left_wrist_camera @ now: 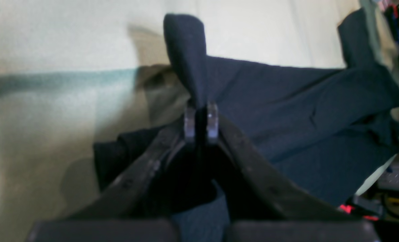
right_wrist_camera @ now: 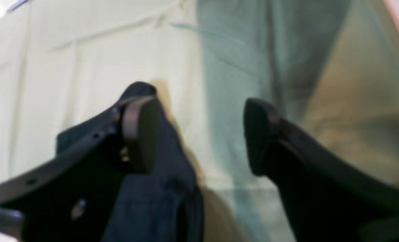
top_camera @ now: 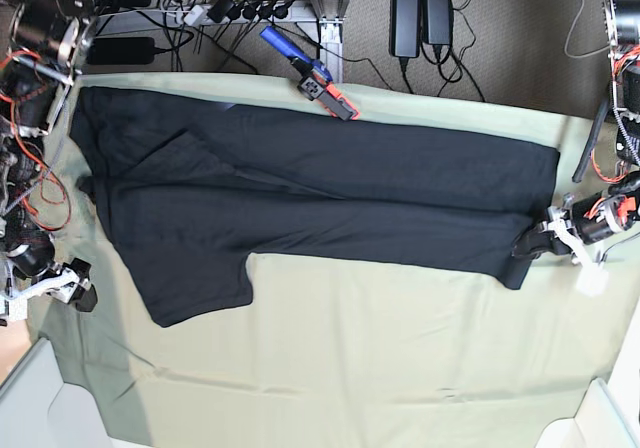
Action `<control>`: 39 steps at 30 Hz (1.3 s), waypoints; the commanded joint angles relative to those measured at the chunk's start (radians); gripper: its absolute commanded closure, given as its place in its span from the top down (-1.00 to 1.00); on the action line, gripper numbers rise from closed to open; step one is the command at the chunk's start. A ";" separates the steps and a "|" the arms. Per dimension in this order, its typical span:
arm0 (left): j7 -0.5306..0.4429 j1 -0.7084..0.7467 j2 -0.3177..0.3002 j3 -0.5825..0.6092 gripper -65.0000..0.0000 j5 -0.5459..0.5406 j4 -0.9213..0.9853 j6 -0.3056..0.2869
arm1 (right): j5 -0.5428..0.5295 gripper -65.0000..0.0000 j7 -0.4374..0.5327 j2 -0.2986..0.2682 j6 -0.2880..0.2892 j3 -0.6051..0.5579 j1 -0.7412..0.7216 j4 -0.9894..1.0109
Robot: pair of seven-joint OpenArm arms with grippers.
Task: Fold the T-shirt properly
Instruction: 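Open the right gripper and move it to the protruding sleeve, then grasp the sleeve with the right gripper and fold it onto the shirt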
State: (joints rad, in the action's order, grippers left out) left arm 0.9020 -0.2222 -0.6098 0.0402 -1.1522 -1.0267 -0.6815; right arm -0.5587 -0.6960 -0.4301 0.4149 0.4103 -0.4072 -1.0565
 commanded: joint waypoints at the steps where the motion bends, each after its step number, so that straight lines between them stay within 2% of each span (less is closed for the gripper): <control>1: -0.014 -0.021 -0.019 -0.007 -1.00 -0.021 -0.016 -0.017 | -0.010 0.21 0.036 -0.012 0.045 -0.013 -0.045 0.039; 3: -0.014 -0.021 -0.019 -0.007 -1.00 -0.027 -0.016 -0.017 | -0.003 0.21 0.052 0.002 0.047 -0.047 -0.078 0.127; 5: -0.014 -0.022 -0.019 -0.007 -1.00 -0.035 -0.016 -0.017 | 0.015 0.21 0.053 0.023 0.076 -0.085 -0.098 0.169; 12: -0.014 -0.022 -0.018 -0.007 -1.00 -0.037 -0.016 -0.017 | 0.036 0.21 0.053 0.069 0.080 -0.247 -0.099 0.169; 20: -0.007 -0.021 -0.014 -0.007 -1.00 -0.037 -0.016 -0.017 | 0.036 0.21 0.040 0.144 0.080 -0.261 -0.097 0.091; 24: -0.007 -0.021 -0.008 -0.007 -1.00 -0.037 -0.016 -0.017 | 0.036 0.20 0.032 0.153 0.080 -0.261 -0.096 0.061; 25: -0.007 -0.021 -0.005 -0.007 -1.00 -0.035 -0.016 -0.017 | 0.036 0.14 0.031 0.152 0.080 -0.260 -0.097 0.058; 27: -0.007 -0.021 -0.004 -0.007 -1.00 -0.034 -0.016 -0.017 | 0.037 -0.15 0.030 0.149 0.080 -0.260 -0.096 0.058; 31: -0.007 -0.021 -0.002 -0.007 -1.00 -0.033 -0.016 -0.017 | 0.072 -0.98 0.032 0.143 0.080 -0.260 -0.096 0.058; 36: -0.006 -0.022 -0.002 -0.007 -1.00 -0.034 -0.016 -0.017 | 0.097 -1.00 0.031 0.141 0.080 -0.260 -0.096 0.058; 39: 0.021 -0.022 -0.003 -0.007 -1.00 -0.042 -0.016 -0.017 | 0.053 -1.00 -0.021 0.142 0.081 -0.260 -0.093 0.043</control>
State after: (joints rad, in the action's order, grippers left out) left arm 0.9340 -0.2222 -0.5953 0.0402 -1.1721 -1.0267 -0.6815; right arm -0.4885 -0.7383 -0.2764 0.4206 0.1463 -0.4736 -0.9882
